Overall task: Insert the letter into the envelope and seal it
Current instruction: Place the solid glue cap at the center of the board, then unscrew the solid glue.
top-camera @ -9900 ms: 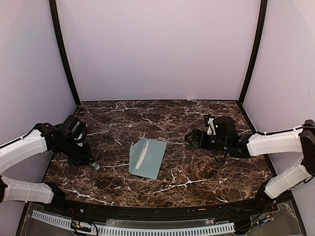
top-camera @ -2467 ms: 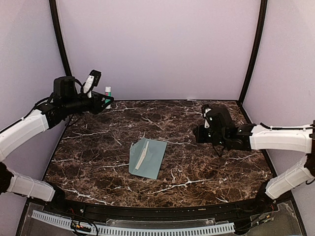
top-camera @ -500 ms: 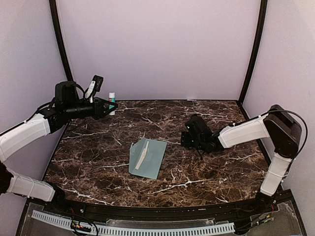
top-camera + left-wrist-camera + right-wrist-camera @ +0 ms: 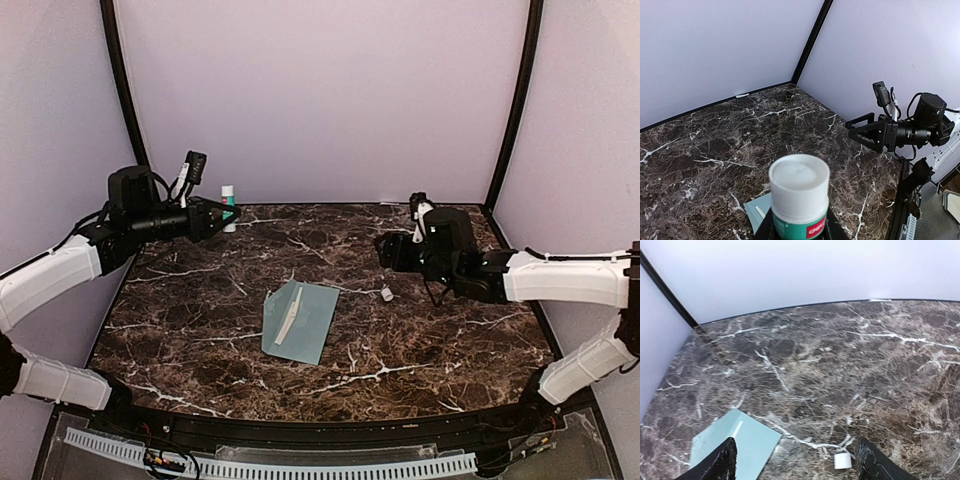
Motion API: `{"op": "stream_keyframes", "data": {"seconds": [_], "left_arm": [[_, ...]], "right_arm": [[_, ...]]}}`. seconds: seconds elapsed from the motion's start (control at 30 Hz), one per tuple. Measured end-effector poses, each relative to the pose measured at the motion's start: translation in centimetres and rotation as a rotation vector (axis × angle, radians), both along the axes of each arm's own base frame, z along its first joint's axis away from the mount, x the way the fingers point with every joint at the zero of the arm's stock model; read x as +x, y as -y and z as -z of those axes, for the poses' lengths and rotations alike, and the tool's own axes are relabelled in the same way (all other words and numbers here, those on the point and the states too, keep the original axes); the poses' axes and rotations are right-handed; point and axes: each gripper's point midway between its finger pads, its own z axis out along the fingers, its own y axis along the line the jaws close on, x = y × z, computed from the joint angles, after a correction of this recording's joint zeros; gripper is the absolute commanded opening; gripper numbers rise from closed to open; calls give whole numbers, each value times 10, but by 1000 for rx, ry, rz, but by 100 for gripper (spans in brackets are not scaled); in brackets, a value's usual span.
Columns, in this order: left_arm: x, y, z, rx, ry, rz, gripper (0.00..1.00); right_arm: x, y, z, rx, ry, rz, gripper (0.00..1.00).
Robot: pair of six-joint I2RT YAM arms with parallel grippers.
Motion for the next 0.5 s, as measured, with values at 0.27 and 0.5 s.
{"op": "stream_keyframes", "data": {"seconds": [0.27, 0.5], "left_arm": [[-22, 15, -53, -246, 31, 38, 0], [-65, 68, -99, -421, 94, 157, 0]], "right_arm": [[-59, -44, -110, 232, 244, -358, 76], [-100, -113, -154, 316, 305, -638, 70]]}}
